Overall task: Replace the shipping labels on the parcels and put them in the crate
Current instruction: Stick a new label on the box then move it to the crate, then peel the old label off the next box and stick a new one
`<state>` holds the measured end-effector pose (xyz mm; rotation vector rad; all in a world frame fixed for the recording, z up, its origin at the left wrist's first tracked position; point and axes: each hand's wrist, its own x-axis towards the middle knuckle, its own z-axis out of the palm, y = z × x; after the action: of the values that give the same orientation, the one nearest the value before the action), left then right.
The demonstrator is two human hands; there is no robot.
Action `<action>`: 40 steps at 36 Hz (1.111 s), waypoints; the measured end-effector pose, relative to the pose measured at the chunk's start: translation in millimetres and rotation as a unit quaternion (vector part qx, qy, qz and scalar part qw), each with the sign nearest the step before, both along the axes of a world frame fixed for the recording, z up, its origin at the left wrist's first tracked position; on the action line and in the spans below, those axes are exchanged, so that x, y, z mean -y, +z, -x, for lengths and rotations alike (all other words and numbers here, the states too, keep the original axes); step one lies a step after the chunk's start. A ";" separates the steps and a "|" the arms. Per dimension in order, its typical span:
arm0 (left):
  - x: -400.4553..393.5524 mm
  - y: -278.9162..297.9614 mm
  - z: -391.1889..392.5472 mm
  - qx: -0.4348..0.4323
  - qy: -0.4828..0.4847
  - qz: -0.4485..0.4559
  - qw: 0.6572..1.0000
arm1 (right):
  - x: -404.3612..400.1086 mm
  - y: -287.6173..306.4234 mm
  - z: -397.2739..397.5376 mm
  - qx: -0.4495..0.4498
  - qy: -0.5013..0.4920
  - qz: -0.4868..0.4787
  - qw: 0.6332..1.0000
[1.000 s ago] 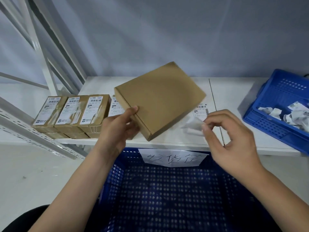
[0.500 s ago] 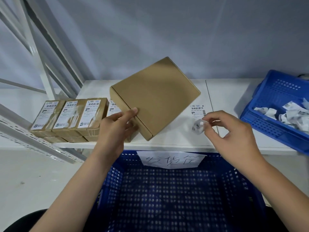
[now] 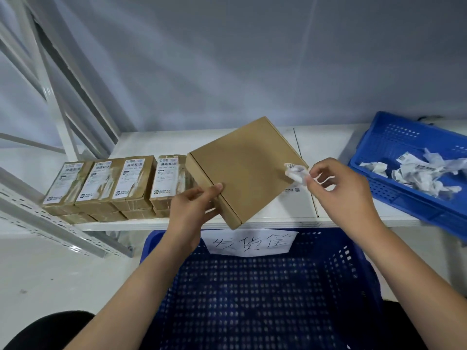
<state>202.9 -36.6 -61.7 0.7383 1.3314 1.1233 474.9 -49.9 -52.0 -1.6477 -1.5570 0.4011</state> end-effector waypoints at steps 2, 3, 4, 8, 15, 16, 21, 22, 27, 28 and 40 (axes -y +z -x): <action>3.1 -0.2 -4.2 0.002 -0.001 0.008 1.000 | 3.0 4.4 -7.8 -0.018 -0.027 0.006 0.999; 4.5 -0.6 -6.6 0.003 -0.004 0.011 1.000 | 4.7 6.5 -11.7 -0.031 -0.037 0.007 0.999; 6.0 -0.9 -9.4 0.006 -0.008 0.013 1.000 | 6.5 8.5 -15.4 -0.042 -0.046 0.006 0.998; 10.4 -3.7 -20.3 0.017 -0.028 0.014 0.999 | 11.3 13.7 -29.2 -0.037 -0.079 0.011 0.996; 11.6 -9.8 -41.8 0.031 -0.060 0.018 0.998 | 12.5 12.0 -64.4 0.009 -0.101 0.023 0.995; 11.7 -11.3 -42.2 0.034 -0.059 0.022 0.997 | 11.1 10.9 -68.6 0.005 -0.104 0.026 0.994; 11.7 -22.7 -47.5 0.042 -0.071 0.045 0.996 | 8.3 -5.7 -101.1 0.026 -0.122 0.060 0.990; 11.6 -24.4 -47.1 0.041 -0.072 0.049 0.995 | 7.8 -9.2 -107.9 0.032 -0.125 0.065 0.990; 7.1 -29.5 -48.0 0.040 -0.068 0.057 0.995 | 0.4 -19.8 -149.1 0.048 -0.170 0.085 0.981; 5.6 -30.4 -48.6 0.042 -0.063 0.060 0.995 | -2.0 -22.1 -158.2 0.048 -0.185 0.084 0.978; -3.3 -41.6 -53.3 0.015 -0.040 0.066 0.997 | -29.5 -50.4 -230.8 0.065 -0.312 0.076 0.945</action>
<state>256.2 -33.3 -103.3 0.6695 1.3265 0.9698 705.7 -20.5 -102.4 -2.2110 -1.0223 0.0705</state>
